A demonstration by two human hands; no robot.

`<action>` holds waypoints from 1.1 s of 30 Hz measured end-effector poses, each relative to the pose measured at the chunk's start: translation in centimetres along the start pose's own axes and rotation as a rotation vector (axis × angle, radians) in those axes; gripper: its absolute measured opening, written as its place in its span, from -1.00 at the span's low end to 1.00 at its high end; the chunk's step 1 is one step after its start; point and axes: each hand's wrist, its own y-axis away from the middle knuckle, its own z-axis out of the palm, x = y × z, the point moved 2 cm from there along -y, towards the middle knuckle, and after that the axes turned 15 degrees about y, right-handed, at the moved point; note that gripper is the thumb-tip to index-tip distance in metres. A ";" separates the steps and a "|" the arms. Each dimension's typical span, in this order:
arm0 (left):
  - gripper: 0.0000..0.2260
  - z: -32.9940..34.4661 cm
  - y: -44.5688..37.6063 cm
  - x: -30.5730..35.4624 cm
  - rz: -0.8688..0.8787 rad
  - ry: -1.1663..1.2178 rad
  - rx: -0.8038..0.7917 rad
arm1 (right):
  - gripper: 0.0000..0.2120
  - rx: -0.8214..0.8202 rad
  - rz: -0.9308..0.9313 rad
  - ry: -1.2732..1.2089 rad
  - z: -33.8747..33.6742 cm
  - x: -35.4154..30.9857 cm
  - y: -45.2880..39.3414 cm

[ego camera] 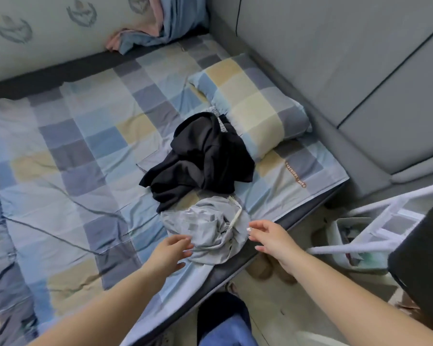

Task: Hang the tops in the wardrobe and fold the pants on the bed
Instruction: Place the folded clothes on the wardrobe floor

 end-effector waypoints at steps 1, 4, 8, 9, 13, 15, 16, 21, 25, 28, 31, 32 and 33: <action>-0.85 1.5 -2.0 0.2 -0.006 -0.017 -0.002 | -0.90 0.003 0.016 0.011 -0.7 0.4 -2.6; -0.87 5.0 -7.6 0.6 -0.027 -0.009 0.026 | -0.84 -0.007 0.099 0.033 -1.6 1.9 -9.5; -0.87 9.5 -17.2 0.4 0.001 -0.111 0.050 | -0.79 -0.047 0.111 0.158 -2.2 5.0 -19.7; -0.86 10.3 -19.3 0.2 0.018 -0.162 0.049 | -0.78 -0.055 0.099 0.203 -2.1 5.6 -21.9; -0.89 12.5 -27.2 -1.1 0.134 -0.552 0.029 | -0.69 -0.084 0.046 0.324 -0.3 8.9 -29.7; -0.83 13.4 -30.1 -1.5 0.242 -0.859 0.001 | -0.65 -0.080 0.037 0.361 0.7 10.4 -32.6; -0.78 13.8 -31.2 -1.8 0.295 -0.983 -0.026 | -0.64 -0.080 0.034 0.390 1.2 11.1 -33.8; -0.69 16.2 -35.6 -3.5 0.535 -1.272 -0.246 | -0.69 -0.155 -0.020 0.566 3.4 14.1 -37.5; -0.55 17.0 -36.3 -4.6 0.532 -1.454 -0.416 | -0.73 -0.227 -0.088 0.677 4.7 13.7 -36.6; -0.53 16.7 -35.5 -4.3 0.531 -1.556 -0.481 | -0.72 -0.150 -0.238 0.711 3.7 12.5 -34.2; -0.73 16.1 -33.1 -0.6 0.793 -1.706 -0.547 | -0.94 -0.123 -0.431 0.653 1.9 10.7 -31.4; -0.80 15.7 -32.1 0.6 0.905 -1.754 -0.568 | -0.88 -0.117 -0.480 0.675 1.3 9.8 -30.4; -0.84 15.3 -30.9 1.9 0.960 -1.797 -0.575 | -0.86 -0.109 -0.531 0.698 0.8 8.8 -29.4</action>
